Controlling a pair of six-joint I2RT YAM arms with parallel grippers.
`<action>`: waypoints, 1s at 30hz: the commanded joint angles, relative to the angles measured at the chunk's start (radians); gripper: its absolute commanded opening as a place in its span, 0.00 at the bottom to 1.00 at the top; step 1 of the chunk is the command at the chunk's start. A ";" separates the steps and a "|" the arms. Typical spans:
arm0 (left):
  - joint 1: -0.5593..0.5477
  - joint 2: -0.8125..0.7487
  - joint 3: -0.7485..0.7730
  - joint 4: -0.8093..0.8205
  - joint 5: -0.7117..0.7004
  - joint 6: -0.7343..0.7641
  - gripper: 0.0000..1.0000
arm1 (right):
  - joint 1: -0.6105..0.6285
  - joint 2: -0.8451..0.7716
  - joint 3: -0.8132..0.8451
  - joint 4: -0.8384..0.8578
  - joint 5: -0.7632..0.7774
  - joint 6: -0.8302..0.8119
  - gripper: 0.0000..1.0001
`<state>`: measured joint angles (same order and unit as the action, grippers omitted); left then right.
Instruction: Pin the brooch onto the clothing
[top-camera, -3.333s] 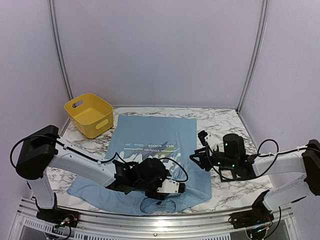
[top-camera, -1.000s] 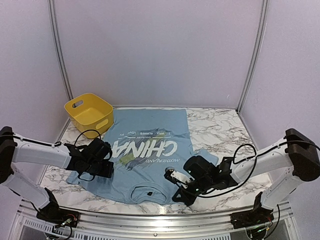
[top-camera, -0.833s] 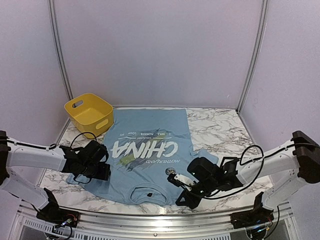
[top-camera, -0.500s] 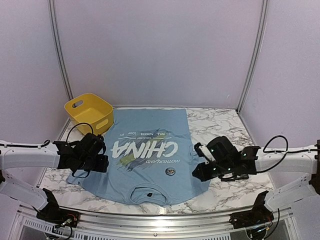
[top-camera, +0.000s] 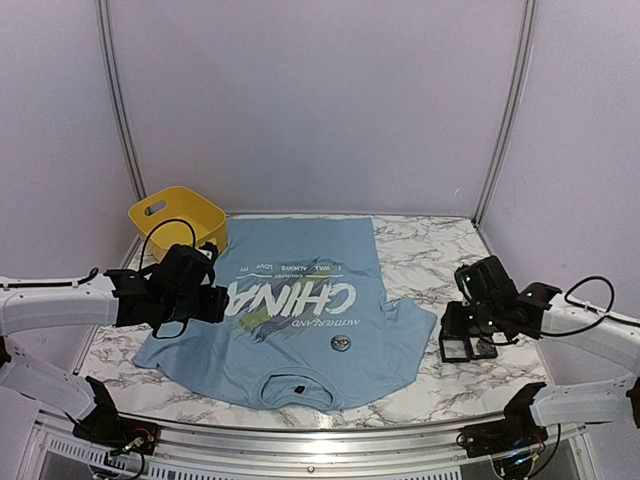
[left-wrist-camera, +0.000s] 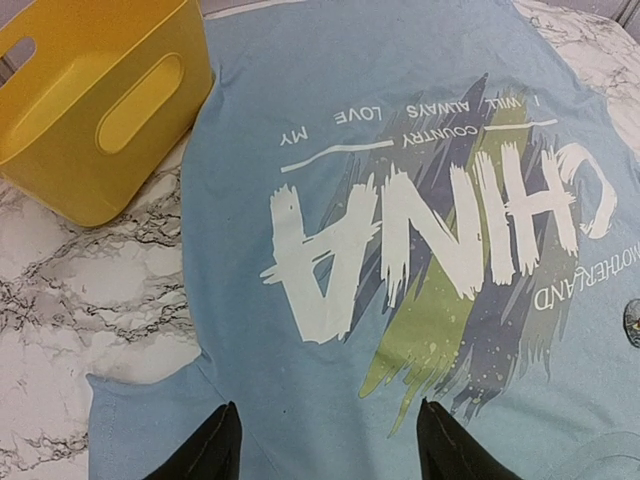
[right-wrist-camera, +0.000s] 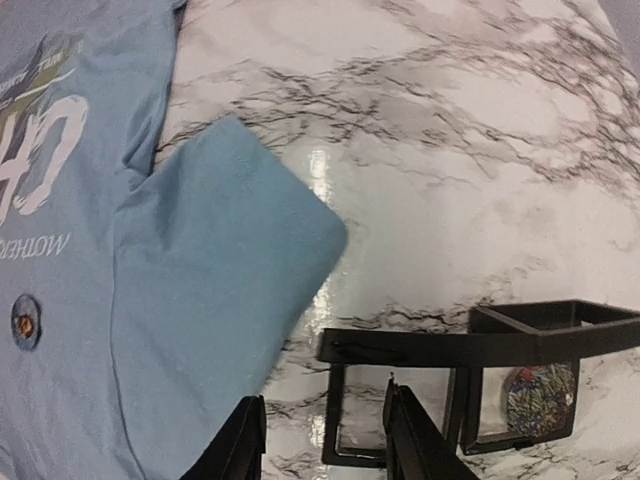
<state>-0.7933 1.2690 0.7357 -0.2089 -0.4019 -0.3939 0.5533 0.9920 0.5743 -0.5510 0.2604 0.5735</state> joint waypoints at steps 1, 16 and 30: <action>-0.004 -0.023 -0.001 0.059 0.000 0.060 0.62 | -0.005 0.035 0.191 0.015 -0.293 -0.270 0.37; -0.006 -0.036 0.003 0.146 0.100 0.053 0.66 | -0.076 0.285 0.469 -0.338 -0.220 -1.555 0.74; -0.006 0.019 0.000 0.166 0.113 0.099 0.67 | -0.188 0.380 0.360 -0.327 -0.178 -1.680 0.69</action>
<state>-0.7940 1.2629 0.7280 -0.0635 -0.2951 -0.3233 0.3859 1.3346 0.9386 -0.8700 0.0746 -1.0679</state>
